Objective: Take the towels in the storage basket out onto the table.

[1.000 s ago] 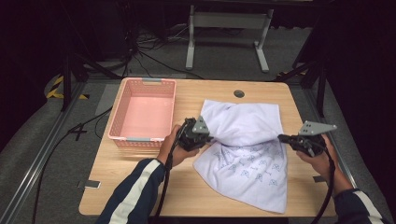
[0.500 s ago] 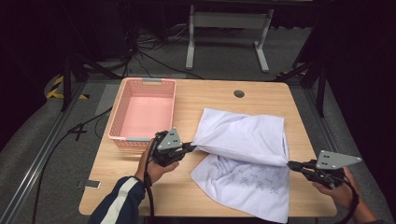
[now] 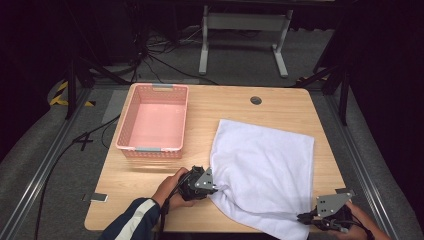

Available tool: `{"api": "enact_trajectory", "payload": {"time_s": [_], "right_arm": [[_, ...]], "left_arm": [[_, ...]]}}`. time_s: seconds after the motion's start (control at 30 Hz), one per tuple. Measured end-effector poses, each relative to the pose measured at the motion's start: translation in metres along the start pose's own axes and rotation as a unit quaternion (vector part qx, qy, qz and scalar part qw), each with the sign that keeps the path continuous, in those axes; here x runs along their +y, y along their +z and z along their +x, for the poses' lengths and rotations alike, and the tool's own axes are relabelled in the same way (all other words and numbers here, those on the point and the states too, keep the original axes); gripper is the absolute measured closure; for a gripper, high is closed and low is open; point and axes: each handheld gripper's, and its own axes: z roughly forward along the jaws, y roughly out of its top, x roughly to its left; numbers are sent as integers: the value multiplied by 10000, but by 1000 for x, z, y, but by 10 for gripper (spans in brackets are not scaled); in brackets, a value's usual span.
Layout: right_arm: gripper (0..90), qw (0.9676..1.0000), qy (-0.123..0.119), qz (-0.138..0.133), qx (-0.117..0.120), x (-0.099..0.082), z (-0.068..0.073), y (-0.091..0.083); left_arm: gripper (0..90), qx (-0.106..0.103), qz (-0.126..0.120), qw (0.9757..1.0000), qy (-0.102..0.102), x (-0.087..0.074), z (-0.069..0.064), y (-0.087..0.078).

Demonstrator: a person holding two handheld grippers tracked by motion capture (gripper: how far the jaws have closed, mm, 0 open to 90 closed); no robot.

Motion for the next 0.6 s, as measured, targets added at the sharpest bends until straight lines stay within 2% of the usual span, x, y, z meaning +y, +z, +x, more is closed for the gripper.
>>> {"api": "enact_trajectory", "payload": {"time_s": [0.03,0.1,0.17,0.2,0.23,0.27,0.3,0.37,0.4,0.43,0.47,0.53,0.57,0.6], "right_arm": [[872,10000,64,-3,-12,0,0,0],[883,9999,123,18,-110,-1,-2,-1],[886,9990,235,59,-372,-2,-6,-1],[886,9983,284,87,-509,-2,-9,-1],[886,9970,322,128,-690,-2,-13,-2],[886,9954,371,163,-867,-3,-18,-2],[887,9942,439,171,-971,-3,-23,-2],[887,9912,524,164,-1205,-5,-37,-3],[886,9891,590,174,-1340,-7,-45,-3],[885,9870,639,190,-1461,-7,-54,-3],[884,9876,657,195,-1411,-8,-59,-4],[876,9889,610,171,-1341,-8,-62,-9],[867,9909,563,27,-1224,-8,-59,-14],[865,9921,472,-93,-1161,-8,-54,-19]], "left_arm": [[857,9,58,10000,-31,-4,3,0],[862,59,-31,9996,-275,-11,10,-2],[862,236,33,9991,-353,-13,14,-3],[863,257,7,9986,-454,-14,16,-3],[863,237,-41,9982,-555,-14,19,-2],[863,244,-25,9981,-572,-14,20,-1],[864,302,-3,9976,-629,-12,20,0],[864,346,65,9977,-583,-8,20,1],[864,322,63,9976,-617,-6,20,2],[864,208,-5,9970,-742,-5,20,2],[864,113,-5,9969,-777,-4,19,3],[864,132,94,9980,-603,-1,12,2],[864,113,189,9987,-453,0,7,0],[862,168,128,9989,-420,0,2,-2]]}}
